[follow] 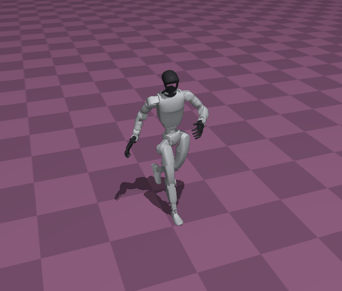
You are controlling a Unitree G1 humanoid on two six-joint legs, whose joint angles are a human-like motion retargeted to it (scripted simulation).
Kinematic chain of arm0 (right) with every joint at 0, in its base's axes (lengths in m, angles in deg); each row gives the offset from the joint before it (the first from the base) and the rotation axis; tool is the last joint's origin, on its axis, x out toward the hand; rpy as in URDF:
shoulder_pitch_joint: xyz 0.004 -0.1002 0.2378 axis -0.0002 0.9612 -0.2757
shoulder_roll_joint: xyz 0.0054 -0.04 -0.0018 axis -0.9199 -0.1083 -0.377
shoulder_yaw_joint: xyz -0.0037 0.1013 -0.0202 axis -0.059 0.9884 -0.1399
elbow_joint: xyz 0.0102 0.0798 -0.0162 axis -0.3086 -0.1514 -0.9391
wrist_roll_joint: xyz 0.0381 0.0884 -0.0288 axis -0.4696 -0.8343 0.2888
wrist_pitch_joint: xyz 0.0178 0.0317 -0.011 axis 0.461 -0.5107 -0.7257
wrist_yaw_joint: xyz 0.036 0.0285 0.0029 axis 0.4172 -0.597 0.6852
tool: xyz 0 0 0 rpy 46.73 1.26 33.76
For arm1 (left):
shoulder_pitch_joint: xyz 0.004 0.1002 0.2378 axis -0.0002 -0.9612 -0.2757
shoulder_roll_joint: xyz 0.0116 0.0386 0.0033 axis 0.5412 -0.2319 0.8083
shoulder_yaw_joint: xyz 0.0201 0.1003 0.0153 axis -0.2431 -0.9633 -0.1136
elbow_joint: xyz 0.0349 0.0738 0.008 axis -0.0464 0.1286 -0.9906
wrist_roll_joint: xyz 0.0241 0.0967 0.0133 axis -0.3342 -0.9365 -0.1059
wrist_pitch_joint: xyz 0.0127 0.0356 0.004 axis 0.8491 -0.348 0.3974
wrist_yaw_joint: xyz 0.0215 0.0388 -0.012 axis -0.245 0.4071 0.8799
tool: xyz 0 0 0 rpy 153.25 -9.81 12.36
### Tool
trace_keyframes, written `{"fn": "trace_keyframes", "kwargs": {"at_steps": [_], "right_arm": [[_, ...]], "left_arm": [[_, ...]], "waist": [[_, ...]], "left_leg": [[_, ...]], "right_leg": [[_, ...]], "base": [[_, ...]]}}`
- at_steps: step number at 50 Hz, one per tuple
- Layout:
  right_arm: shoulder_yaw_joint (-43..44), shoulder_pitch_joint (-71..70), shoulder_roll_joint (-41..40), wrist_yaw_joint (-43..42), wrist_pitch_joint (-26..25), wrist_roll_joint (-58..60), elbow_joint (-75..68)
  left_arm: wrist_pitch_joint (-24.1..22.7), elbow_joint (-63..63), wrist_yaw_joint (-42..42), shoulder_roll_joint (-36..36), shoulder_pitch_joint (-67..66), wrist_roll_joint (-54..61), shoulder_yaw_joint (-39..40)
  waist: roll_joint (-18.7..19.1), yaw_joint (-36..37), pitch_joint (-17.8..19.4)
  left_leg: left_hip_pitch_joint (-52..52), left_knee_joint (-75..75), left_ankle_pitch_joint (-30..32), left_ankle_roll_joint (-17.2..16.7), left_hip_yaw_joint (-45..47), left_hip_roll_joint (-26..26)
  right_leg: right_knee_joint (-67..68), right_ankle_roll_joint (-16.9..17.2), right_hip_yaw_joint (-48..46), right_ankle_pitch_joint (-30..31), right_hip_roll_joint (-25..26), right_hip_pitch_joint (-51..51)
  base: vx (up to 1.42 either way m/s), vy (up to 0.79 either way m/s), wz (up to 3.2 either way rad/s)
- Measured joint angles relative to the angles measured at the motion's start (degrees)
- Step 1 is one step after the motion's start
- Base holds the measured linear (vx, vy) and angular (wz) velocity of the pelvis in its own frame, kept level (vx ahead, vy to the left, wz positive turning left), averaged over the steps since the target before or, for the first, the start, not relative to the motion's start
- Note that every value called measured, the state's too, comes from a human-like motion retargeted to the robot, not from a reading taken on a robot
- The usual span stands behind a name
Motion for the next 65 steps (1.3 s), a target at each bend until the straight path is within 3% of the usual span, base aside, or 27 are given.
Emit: {"fn": "trace_keyframes", "kwargs": {"at_steps": [3,5,7,10,15,18,20,25,28,30,32,35,38,40,42,43,45,48,52,55,58,60,65], "right_arm": [[-4.1,-2.5,-1.3,-0.8,-0.8,4.9,-1.9],[-7.0,-3.2,-1.8,-1.7,-0.7,8.2,0.5],[-9.0,-2.9,-1.9,-2.1,0.4,10.0,5.2],[-10.2,-1.9,-1.3,-1.9,2.6,11.4,13.3],[-9.3,-2.2,2.3,-0.3,5.0,11.2,21.8],[-9.5,-6.7,6.3,-0.2,5.1,9.1,21.6],[-10.4,-12.6,9.7,-1.4,4.8,8.9,19.7],[-13.4,-32.5,17.2,-8.4,5.2,12.8,18.4],[-16.1,-43.4,19.5,-11.0,6.1,11.9,21.7],[-18.9,-49.4,20.2,-11.7,7.2,10.1,24.8],[-20.8,-52.2,19.7,-11.6,8.2,9.0,29.4],[-21.1,-50.5,17.5,-8.5,8.5,10.7,38.7],[-19.3,-42.9,14.6,-1.6,7.1,16.3,46.8],[-18.8,-36.6,12.7,2.1,5.5,21.0,48.7],[-19.3,-29.6,10.3,3.4,3.9,26.3,46.0],[-19.8,-26.4,9.1,2.8,2.9,28.4,43.0],[-19.8,-20.6,6.0,1.1,1.2,29.9,35.2],[-15.6,-14.0,0.5,-0.6,0.4,18.5,21.3],[-3.2,-11.1,-5.7,-4.4,1.2,-13.0,2.5],[5.7,-11.6,-5.7,-7.7,1.1,-21.9,-11.0],[7.0,-12.5,-2.7,-10.2,0.2,-12.4,-20.3],[4.4,-12.4,-1.3,-10.6,-0.8,-4.2,-22.7],[-4.0,-10.1,-0.9,-3.0,-0.7,-0.2,-14.7]], "left_arm": [[2.1,-2.5,0.4,-0.3,-6.8,0.4,3.6],[3.1,-5.2,-2.2,-0.1,-11.9,1.0,5.7],[3.3,-8.6,-5.5,0.5,-16.4,1.1,7.6],[2.9,-13.8,-8.8,1.8,-22.8,0.5,11.5],[2.8,-25.0,-10.2,1.7,-31.8,-5.3,19.5],[4.5,-34.4,-12.1,0.4,-33.9,-14.7,21.7],[6.0,-40.6,-14.3,-0.7,-34.8,-20.8,22.9],[8.4,-52.5,-15.0,-5.5,-40.4,-23.3,28.0],[8.4,-57.7,-13.0,-8.8,-43.8,-13.3,29.6],[7.8,-62.3,-11.5,-11.1,-45.9,-6.3,30.4],[7.5,-67.5,-10.7,-13.3,-48.0,-1.3,31.6],[8.8,-75.7,-9.4,-16.3,-50.9,0.1,34.6],[12.6,-82.4,-7.3,-19.4,-51.6,-4.6,37.3],[14.8,-85.1,-5.4,-20.8,-49.9,-8.6,37.4],[15.2,-84.3,-3.3,-22.0,-47.7,-14.8,36.6],[14.7,-82.0,-3.3,-22.2,-46.6,-15.5,35.4],[13.0,-74.6,-3.8,-21.8,-44.7,-16.0,32.1],[8.9,-58.5,-5.4,-18.8,-42.5,-12.9,26.7],[3.8,-40.1,-9.4,-11.3,-36.7,-2.7,20.6],[1.2,-34.0,-10.5,-5.6,-30.3,1.6,17.6],[0.3,-35.8,-10.7,-1.4,-20.9,3.0,13.9],[0.7,-39.2,-10.9,0.4,-13.2,2.6,10.9],[0.4,-41.0,-12.6,4.1,7.6,-0.5,2.6]], "waist": [[-2.1,3.8,-1.1],[-4.7,6.8,-1.6],[-7.4,9.9,-2.2],[-10.5,15.2,-3.0],[-11.4,27.6,-3.6],[-9.2,36.3,-3.3],[-7.8,41.7,-2.5],[-5.6,50.0,-0.5],[-5.3,55.2,0.1],[-5.6,58.6,0.5],[-6.7,61.5,0.4],[-8.5,63.2,-0.4],[-8.4,61.7,-1.2],[-8.3,60.2,-1.7],[-8.2,57.4,-3.4],[-7.7,56.3,-4.0],[-5.3,53.8,-4.8],[-0.1,48.7,-5.3],[3.8,39.5,-6.0],[4.3,31.4,-6.6],[3.6,24.4,-5.8],[2.9,20.0,-4.2],[1.1,11.3,1.1]], "left_leg": [[-11.7,14.7,-2.9,1.7,11.7,14.9],[-15.4,17.3,-7.5,7.0,18.5,23.1],[-17.0,13.4,-11.6,10.5,22.8,27.2],[-17.3,0.8,-14.1,11.1,27.2,30.0],[-17.5,-25.6,-4.6,4.9,25.2,30.0],[-19.9,-35.7,5.3,1.8,21.8,30.6],[-22.1,-38.8,8.5,0.7,25.3,31.0],[-27.8,-35.5,5.7,2.8,53.8,30.0],[-26.1,-40.4,5.3,5.0,68.2,22.9],[-25.9,-40.4,3.3,5.5,67.4,18.8],[-25.9,-39.1,-0.9,6.5,60.0,15.1],[-23.9,-39.5,-6.6,11.1,51.1,11.5],[-19.3,-42.7,-6.8,18.9,48.8,12.0],[-17.4,-42.0,-7.1,21.2,47.3,14.5],[-20.1,-34.2,-11.6,25.1,46.9,16.0],[-20.1,-33.0,-12.9,25.0,46.1,15.4],[-19.1,-31.4,-14.4,23.0,43.4,15.2],[-16.2,-30.1,-16.1,18.6,37.7,14.8],[-12.3,-29.4,-18.1,12.3,28.7,10.7],[-10.0,-26.7,-20.3,9.2,22.1,7.3],[-5.5,-26.9,-21.4,7.4,16.6,4.0],[-2.0,-27.9,-21.5,6.6,13.4,2.5],[2.5,-28.3,-21.5,4.0,8.4,1.8]], "right_leg": [[6.1,-2.5,2.2,-5.5,3.9,0.4],[7.7,-1.7,4.2,-7.6,5.4,2.9],[7.7,-0.7,6.1,-9.2,6.2,6.4],[6.7,0.3,9.5,-11.4,8.3,12.3],[7.2,2.8,17.5,-14.7,13.4,20.2],[6.5,3.0,23.2,-15.9,17.1,24.8],[6.0,3.3,26.8,-16.6,18.6,27.6],[6.0,3.7,32.0,-16.7,19.5,31.3],[8.1,3.6,34.4,-16.0,18.9,31.2],[9.2,3.6,37.1,-14.8,18.1,31.8],[9.5,4.3,39.9,-12.4,17.2,32.7],[10.0,6.8,44.3,-6.1,17.0,34.2],[17.3,12.3,48.3,1.5,19.2,33.0],[29.0,13.1,43.2,5.2,21.2,27.5],[41.4,12.4,33.5,4.4,15.0,17.8],[46.7,10.5,28.7,2.0,9.8,13.5],[52.6,4.0,19.9,-3.3,1.0,7.9],[49.1,-0.3,14.3,-6.4,-5.5,5.3],[30.8,3.1,16.5,-5.6,-8.6,4.9],[13.8,6.9,22.9,-1.5,-9.5,5.9],[3.4,10.9,25.4,3.6,-10.4,4.6],[-0.3,13.1,21.7,5.6,-10.5,2.8],[-6.3,13.1,-6.8,8.8,-5.4,-3.4]], "base": [[0.69,-0.68,-0.73],[0.75,-0.50,-1.03],[0.76,-0.35,-0.98],[0.76,-0.29,-1.10],[0.72,-0.21,-1.50],[0.64,-0.13,-1.61],[0.58,-0.07,-1.46],[0.54,0.01,-0.97],[0.58,0.09,-1.00],[0.68,0.12,-1.27],[0.76,0.12,-1.24],[0.82,0.12,-0.89],[0.83,0.11,-0.35],[0.79,-0.05,0.07],[0.68,0.38,0.37],[0.64,0.54,0.59],[0.64,0.44,0.95],[0.65,0.32,1.56],[0.66,0.23,2.08],[0.65,0.10,2.14],[0.60,0.04,1.73],[0.56,-0.01,1.38],[0.49,-0.10,0.94]]}}
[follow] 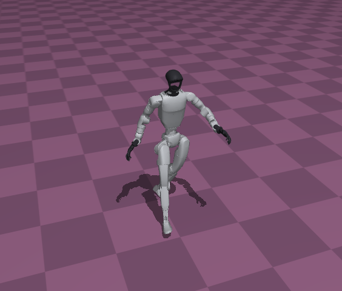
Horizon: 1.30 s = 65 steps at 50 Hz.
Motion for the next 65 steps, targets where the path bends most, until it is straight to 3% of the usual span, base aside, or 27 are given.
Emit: {"fn": "trace_keyframes", "kwargs": {"at_steps": [3,5,8,11,13,15,17,18,20,22,26,30,32,35,37,40,42,45,49,50,51,53,55,58,60,65], "right_arm": [[-2.7,3.5,1.0,3.8,2.4,1.1,10.5],[-3.1,6.6,1.7,4.7,3.9,2.5,17.7],[-1.8,11.0,2.0,5.9,4.4,2.2,25.7],[-1.2,11.5,1.1,6.8,3.4,-1.4,26.8],[-2.5,8.8,0.9,7.1,1.8,-2.8,23.8],[-5.6,4.4,1.1,5.9,0.6,-1.4,19.9],[-8.5,1.7,0.7,2.7,0.4,3.9,19.4],[-9.8,0.3,0.7,0.5,0.7,6.5,20.6],[-10.8,0.0,0.9,-1.1,1.9,12.4,26.3],[-10.6,0.3,2.0,0.9,3.6,15.5,34.4],[-10.1,-0.7,4.8,4.3,7.0,15.8,49.4],[-10.4,-5.2,9.1,3.1,8.3,18.1,58.5],[-10.8,-9.1,11.5,2.3,8.3,19.2,60.6],[-12.0,-15.8,15.6,1.7,7.7,20.2,62.6],[-13.1,-19.7,19.0,1.5,7.3,20.1,63.9],[-14.1,-23.3,23.8,1.3,7.1,19.2,66.2],[-14.3,-24.3,26.3,1.9,6.8,18.4,67.4],[-13.4,-23.7,27.0,2.6,7.0,17.3,68.1],[-12.6,-19.7,22.5,0.9,7.4,18.5,66.3],[-12.7,-18.8,21.1,0.6,7.2,18.7,65.3],[-12.4,-16.3,19.0,1.4,6.8,19.4,64.4],[-12.3,-11.8,15.5,2.0,5.5,20.1,62.0],[-12.5,-6.8,12.6,1.4,3.9,19.5,59.1],[-11.8,0.0,8.2,0.0,2.0,15.7,55.4],[-10.3,4.6,5.4,-1.4,2.2,10.5,53.4],[-6.0,10.9,-0.6,-1.9,2.1,4.2,51.7]], "left_arm": [[-2.1,6.0,-1.1,1.3,10.5,0.1,-5.1],[-3.5,11.3,-1.7,0.7,15.8,1.3,-8.3],[-3.8,18.8,-0.5,-2.7,20.2,1.2,-12.0],[-2.9,24.7,3.6,-8.6,20.6,-0.5,-14.4],[-1.2,27.7,8.3,-11.6,18.7,-3.9,-14.8],[1.0,30.0,13.0,-12.7,14.8,-8.0,-14.1],[3.1,31.8,15.5,-11.1,8.4,-10.6,-12.9],[3.9,31.9,16.0,-10.1,5.1,-12.9,-11.7],[5.0,31.4,15.0,-7.6,-1.6,-14.6,-10.2],[5.8,29.7,14.5,-5.6,-8.0,-17.4,-6.8],[5.7,25.2,12.4,-3.6,-20.9,-19.7,4.9],[6.2,19.8,6.4,-6.3,-32.8,-16.6,18.4],[6.9,16.6,2.2,-8.4,-36.8,-15.0,23.3],[7.9,12.0,-3.6,-11.9,-40.2,-10.4,28.2],[7.7,10.4,-4.9,-14.1,-41.4,-5.3,30.6],[6.8,11.3,-3.3,-16.8,-43.6,1.1,33.9],[6.1,13.3,-0.7,-18.3,-45.8,3.5,35.8],[4.9,16.1,2.5,-19.8,-50.3,5.2,37.9],[6.2,12.9,0.5,-20.8,-51.1,7.2,38.1],[6.9,11.1,-0.4,-20.5,-49.7,7.4,37.5],[7.9,9.7,1.0,-20.1,-49.1,4.8,36.7],[9.1,7.8,2.0,-19.1,-46.0,1.4,33.7],[9.5,8.2,1.7,-18.1,-42.4,-0.8,29.2],[9.0,12.1,0.5,-16.8,-35.2,-3.4,22.0],[8.1,14.7,0.1,-16.4,-30.0,-3.4,16.4],[6.6,19.5,1.0,-15.5,-15.4,-0.3,5.6]], "waist": [[-1.6,-5.4,1.6],[-1.8,-9.9,2.5],[-1.5,-15.0,2.9],[-1.7,-16.3,2.9],[-2.5,-15.1,3.0],[-3.4,-13.3,2.4],[-4.8,-9.9,0.8],[-5.2,-8.4,0.3],[-8.1,-4.1,-0.9],[-9.8,-0.4,-2.1],[-12.6,8.6,-0.7],[-13.3,18.5,0.6],[-13.1,22.9,1.2],[-12.9,28.9,1.8],[-12.6,32.2,2.3],[-12.0,36.3,2.4],[-12.0,39.3,1.7],[-13.2,43.2,0.5],[-16.4,43.6,-0.1],[-17.8,43.0,-0.6],[-17.0,41.4,-0.9],[-16.4,38.5,-2.6],[-15.5,35.0,-4.1],[-10.3,28.6,-4.0],[-6.5,24.0,-4.1],[-0.5,11.4,-4.3]], "left_leg": [[0.5,-0.2,1.3,-1.0,-3.1,-1.8],[1.7,-0.7,3.1,-1.1,-6.8,-2.5],[3.5,-1.1,7.4,-2.5,-12.9,-2.8],[5.3,1.1,14.0,-4.0,-18.5,-5.5],[3.7,7.8,18.2,-4.0,-16.5,-7.7],[-3.3,20.4,20.1,-4.0,-7.8,-5.8],[-10.9,31.6,18.5,-3.3,2.3,3.8],[-14.2,36.4,16.4,-1.2,6.4,9.0],[-17.7,39.6,11.8,4.7,12.4,15.9],[-21.1,37.6,7.5,8.3,13.4,19.3],[-22.8,22.7,6.7,6.6,10.2,20.0],[-23.1,4.5,13.3,2.7,6.7,20.5],[-23.7,-3.1,19.2,1.9,10.0,22.0],[-25.2,-12.9,27.4,0.5,20.3,22.7],[-26.5,-17.8,29.5,-1.3,29.3,21.1],[-28.4,-20.9,28.7,-4.0,46.3,17.3],[-28.5,-19.7,24.8,-3.6,55.2,14.4],[-28.4,-15.7,19.5,-0.6,52.5,11.7],[-24.1,-17.7,19.3,11.5,43.8,10.7],[-23.2,-18.4,19.6,13.6,43.0,11.4],[-22.7,-14.5,17.6,14.2,42.4,14.1],[-23.2,-9.3,13.8,16.0,41.0,16.8],[-23.2,-7.3,10.4,17.7,38.8,14.3],[-20.7,-6.6,8.5,14.7,33.1,14.4],[-18.7,-5.8,7.3,12.1,28.3,14.3],[-14.4,-2.8,4.1,6.2,16.2,12.6]], "right_leg": [[-0.5,0.0,-17.2,-1.2,3.2,-3.4],[-0.3,0.0,-21.9,-2.0,5.4,-2.6],[2.6,-2.3,-15.3,-6.3,8.6,-1.4],[1.7,-5.6,-8.8,-8.7,8.5,1.7],[1.8,-8.4,-6.5,-9.2,6.5,4.5],[4.6,-11.2,-4.4,-11.2,5.1,5.3],[14.8,-12.6,-1.2,-16.3,5.2,2.5],[12.7,-13.5,-0.2,-16.9,7.5,4.4],[20.2,-10.6,3.6,-19.1,6.8,3.4],[19.0,-10.5,6.0,-20.5,8.6,6.4],[15.2,-11.9,12.9,-22.0,12.9,15.6],[14.9,-12.0,22.0,-23.6,16.4,21.9],[14.1,-12.0,26.6,-24.0,17.9,25.0],[13.4,-11.4,32.8,-24.4,19.2,28.6],[13.2,-10.5,35.8,-24.3,19.7,30.5],[13.2,-9.3,38.3,-23.2,20.9,32.8],[13.9,-8.9,40.3,-21.4,21.5,33.4],[15.0,-8.3,44.7,-16.5,22.6,34.9],[25.2,-2.1,50.2,-5.1,25.2,33.2],[31.7,0.0,49.8,-2.6,26.9,30.0],[34.8,0.0,46.8,0.8,27.5,28.9],[46.1,0.0,38.1,3.1,24.0,20.9],[58.1,-1.9,29.6,-1.4,12.9,12.0],[63.3,-10.6,20.4,-8.5,2.9,5.9],[60.3,-11.6,19.3,-10.4,0.6,4.4],[36.5,-8.7,30.4,-12.2,1.2,4.7]], "base": [[0.53,-0.05,1.09],[0.69,0.05,1.74],[0.76,-0.08,1.63],[0.83,-0.08,0.87],[0.82,-0.01,-0.12],[0.74,-0.31,-0.52],[0.71,-0.67,-1.04],[0.72,-0.59,-1.32],[0.76,-0.42,-1.45],[0.74,-0.32,-1.35],[0.71,-0.25,-1.70],[0.70,-0.15,-2.06],[0.66,-0.08,-1.99],[0.64,-0.02,-1.77],[0.63,0.04,-1.34],[0.66,0.08,-0.86],[0.73,0.09,-0.95],[0.82,0.06,-1.03],[0.87,-0.02,-0.43],[0.85,-0.24,0.26],[0.83,-0.16,0.48],[0.73,0.23,0.55],[0.66,0.63,0.93],[0.66,0.31,1.60],[0.66,0.16,2.10],[0.66,0.05,2.16]]}}
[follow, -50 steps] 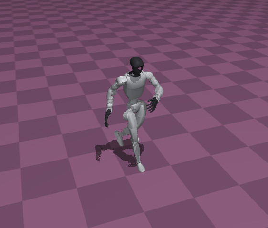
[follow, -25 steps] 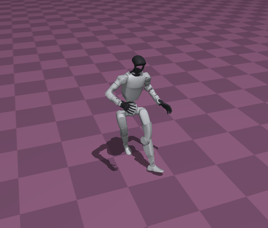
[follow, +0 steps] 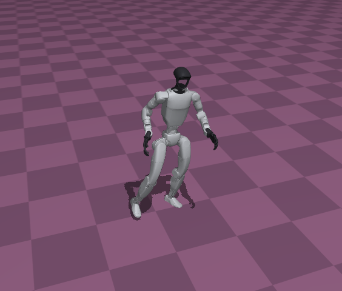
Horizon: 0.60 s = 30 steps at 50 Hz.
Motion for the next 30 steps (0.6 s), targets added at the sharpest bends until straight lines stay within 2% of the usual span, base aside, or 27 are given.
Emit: {"fn": "trace_keyframes", "kwargs": {"at_steps": [3,5,7,8,10,13,15,17,18,22,25,27,28,30], "right_arm": [[0.4,-1.2,-2.1,-1.5,0.1,-0.1,-0.3],[-0.5,-2.9,-1.9,-2.0,0.2,0.9,-0.3],[-0.9,-3.9,-0.8,0.0,0.4,1.5,0.4],[-1.5,-3.9,0.2,0.6,0.8,1.4,1.2],[-2.2,-4.5,2.2,2.2,1.4,0.8,2.2],[-1.0,-5.4,4.5,4.5,1.8,0.3,2.9],[0.6,-5.2,4.7,4.1,2.6,-0.4,3.0],[0.5,-4.9,5.4,3.8,2.2,0.9,2.5],[1.0,-5.4,5.2,2.7,2.4,0.3,1.9],[0.9,-6.2,4.9,2.8,1.3,-0.2,-0.8],[-0.1,-9.2,6.4,3.8,-0.1,-0.7,-3.4],[-0.6,-11.0,6.8,3.5,-0.1,-1.3,-3.8],[-1.3,-11.3,6.5,2.6,0.1,-1.6,-3.4],[-2.5,-11.5,5.8,1.2,0.6,-1.6,-2.0]], "left_arm": [[-0.5,1.2,0.9,1.1,9.0,1.6,-4.1],[-0.5,1.6,1.6,1.4,14.5,2.3,-6.5],[-1.2,1.7,2.6,1.3,19.9,1.9,-9.7],[-1.2,1.9,3.1,1.0,21.8,1.7,-11.1],[-1.2,2.1,4.3,0.3,26.2,1.5,-14.2],[-1.3,2.8,6.3,-1.3,32.6,2.7,-18.5],[-1.3,4.1,7.7,-3.0,35.6,4.0,-20.7],[-0.8,5.6,9.4,-4.6,35.8,3.6,-21.3],[-0.2,6.7,11.1,-6.0,35.6,3.1,-20.6],[2.4,11.4,19.7,-8.4,30.5,-3.0,-17.0],[5.2,14.4,23.1,-8.8,24.4,-7.8,-12.9],[6.4,15.8,19.7,-7.9,20.3,-5.4,-12.0],[6.8,16.1,17.6,-7.3,18.0,-3.9,-12.0],[7.1,16.1,14.0,-6.3,14.6,-0.3,-12.9]], "waist": [[0.4,-6.4,0.7],[0.0,-9.9,1.1],[-0.1,-12.9,1.9],[0.1,-14.4,1.8],[1.3,-16.4,2.4],[2.8,-15.7,1.7],[2.4,-14.7,-0.4],[2.1,-15.8,-1.6],[2.2,-17.3,-1.7],[2.2,-18.4,-0.6],[3.2,-17.4,0.6],[1.9,-14.4,0.9],[1.0,-12.8,1.1],[-1.1,-9.6,1.7]], "left_leg": [[3.9,0.5,-1.8,-1.4,-4.8,-2.3],[7.0,0.8,-3.0,-1.4,-6.1,-4.4],[9.5,2.1,-3.9,-2.8,-7.8,-5.4],[10.7,2.3,-4.1,-3.4,-8.4,-5.9],[12.7,3.8,-5.0,-4.7,-8.7,-4.6],[13.4,5.4,-5.5,-4.5,-5.8,-3.6],[13.4,5.2,-4.5,-3.1,-4.8,-6.5],[15.5,4.7,-3.0,-2.7,-6.3,-9.6],[16.7,4.5,-1.6,-3.0,-8.7,-10.2],[17.0,12.9,6.4,-6.9,-15.6,-12.0],[6.9,32.5,15.4,-10.3,-16.9,-12.8],[-0.9,43.9,18.0,-10.0,-12.5,-10.4],[-3.8,48.7,17.3,-9.4,-10.8,-7.4],[-7.6,54.4,14.8,-4.0,-6.5,-2.1]], "right_leg": [[-14.2,0.6,15.3,1.2,0.3,0.6],[-20.6,2.4,21.3,4.5,-0.9,0.1],[-25.1,5.6,17.4,8.7,-2.1,-0.6],[-26.9,7.4,13.4,10.3,-2.5,-1.2],[-29.5,8.7,1.8,11.7,-1.0,-2.4],[-28.9,8.7,-23.6,12.1,1.8,-7.7],[-28.0,8.7,-43.0,11.5,0.5,-9.7],[-31.1,8.4,-52.5,10.4,1.4,-6.9],[-33.6,7.5,-53.4,10.6,2.7,-5.1],[-36.4,0.2,-44.4,7.1,4.5,0.3],[-33.1,-3.6,-41.2,3.2,3.0,1.6],[-19.0,-1.7,-35.6,-2.1,-1.1,-3.9],[-17.6,-1.7,-32.8,-3.1,0.0,-4.1],[-17.4,-1.2,-26.9,-3.5,1.7,-3.1]], "base": [[0.61,-0.05,1.54],[0.60,-0.09,1.02],[0.61,-0.11,0.83],[0.62,-0.16,0.58],[0.61,-0.26,0.24],[0.56,-0.29,-0.52],[0.62,-0.07,-0.42],[0.77,0.02,0.38],[0.78,-0.12,0.80],[0.72,-0.23,0.17],[0.58,-0.13,-0.71],[0.52,-0.27,-1.72],[0.52,-0.42,-2.21],[0.50,-0.35,-2.43]]}}
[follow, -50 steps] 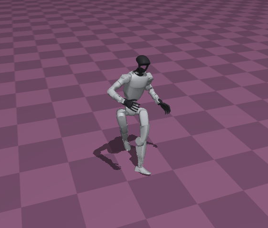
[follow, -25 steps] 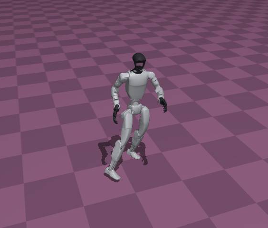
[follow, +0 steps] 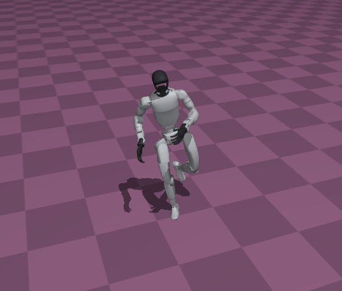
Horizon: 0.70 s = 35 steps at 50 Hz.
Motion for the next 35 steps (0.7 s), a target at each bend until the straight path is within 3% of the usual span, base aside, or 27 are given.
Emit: {"fn": "trace_keyframes", "kwargs": {"at_steps": [2,3,7,13,16,18,20,23,25,28,33,35], "right_arm": [[-0.8,1.0,-0.4,1.3,0.4,1.2,2.1],[-0.8,1.7,-0.3,2.0,0.8,1.2,3.2],[-1.4,5.2,1.2,6.1,1.6,3.0,4.8],[1.7,8.0,3.3,6.2,2.7,9.1,1.1],[7.9,8.1,3.0,5.2,3.2,15.8,2.5],[12.9,7.4,2.4,5.6,3.6,18.1,5.2],[17.2,7.1,0.8,5.7,4.1,19.1,9.2],[20.9,5.0,-1.2,4.8,4.9,19.4,13.4],[21.8,3.6,-2.5,4.2,5.4,19.9,14.8],[20.1,1.6,-3.4,3.9,6.2,19.3,15.3],[11.3,-4.7,-1.0,3.4,5.8,17.6,16.7],[6.2,-8.4,0.9,3.0,5.5,17.8,17.6]], "left_arm": [[-0.2,-0.6,0.6,0.5,-1.4,1.6,-1.4],[0.1,-0.7,0.3,0.6,-1.1,1.8,-2.2],[-0.9,-0.1,2.6,0.0,2.5,-6.2,-4.1],[-7.6,-2.0,-2.1,-2.8,8.9,-17.9,-5.2],[-9.3,-2.1,-1.6,0.2,7.2,-14.9,-0.9],[-10.2,-2.1,-1.2,4.3,4.0,-11.4,3.3],[-10.7,-1.9,-1.0,8.6,-3.3,-8.6,9.9],[-12.8,-5.1,-6.8,12.9,-16.6,-10.5,19.9],[-13.6,-10.3,-12.4,13.0,-25.3,-13.7,26.0],[-13.0,-22.4,-17.4,9.6,-34.8,-17.0,33.0],[-9.5,-39.6,-19.0,3.3,-44.8,-11.1,42.0],[-8.5,-44.1,-20.0,1.3,-47.5,-5.8,44.4]], "waist": [[-2.3,2.7,0.3],[-2.9,4.0,0.6],[-3.6,6.5,0.3],[-4.7,6.4,-1.0],[-5.4,3.8,-0.1],[-5.9,1.9,1.0],[-5.7,0.8,2.0],[-6.3,2.4,4.7],[-6.8,6.2,6.3],[-7.6,16.0,7.2],[-10.2,33.1,5.6],[-10.4,37.7,5.3]], "left_leg": [[-1.4,0.3,-4.0,5.1,1.1,2.0],[-2.3,-1.1,-3.7,6.0,0.1,1.7],[-4.1,-12.0,-7.2,4.7,-10.5,-3.9],[-4.4,-26.0,-7.9,2.9,-23.8,-10.4],[-6.5,-26.3,-9.3,3.3,-23.9,-11.5],[-8.5,-26.5,-10.4,3.7,-23.1,-11.3],[-9.4,-29.9,-8.6,3.8,-21.2,-10.3],[-9.7,-38.8,-4.7,4.9,-17.3,-7.0],[-9.3,-47.1,-2.0,5.9,-14.5,-4.3],[-8.0,-60.5,1.2,3.5,-8.1,0.6],[-5.5,-72.6,-0.4,-5.3,6.0,6.6],[-3.7,-72.3,2.6,-5.8,7.3,9.1]], "right_leg": [[-1.5,1.3,6.2,0.8,1.3,2.4],[-1.7,1.9,9.4,0.9,2.0,3.7],[-9.6,-0.4,21.5,3.7,6.7,11.1],[-7.1,1.4,43.2,4.7,12.5,14.4],[-5.5,0.8,54.0,4.5,14.6,16.7],[-1.0,4.2,59.5,3.9,17.1,16.5],[-3.6,0.9,67.6,5.0,17.6,19.3],[-3.6,3.8,75.5,7.1,18.9,21.3],[-2.6,5.8,76.9,7.7,19.5,21.4],[1.6,7.7,70.3,5.8,19.8,19.7],[1.0,5.9,50.5,-0.5,13.9,20.8],[0.1,4.0,43.5,-1.6,12.5,23.2]], "base": [[0.49,-0.21,-2.59],[0.49,-0.12,-2.74],[0.44,-0.07,-2.91],[0.35,-0.02,-3.57],[0.27,0.02,-3.72],[0.25,-0.01,-3.70],[0.22,0.01,-3.90],[0.22,0.00,-4.14],[0.24,0.00,-4.38],[0.29,0.01,-4.53],[0.37,0.07,-4.00],[0.41,0.14,-2.83]]}}
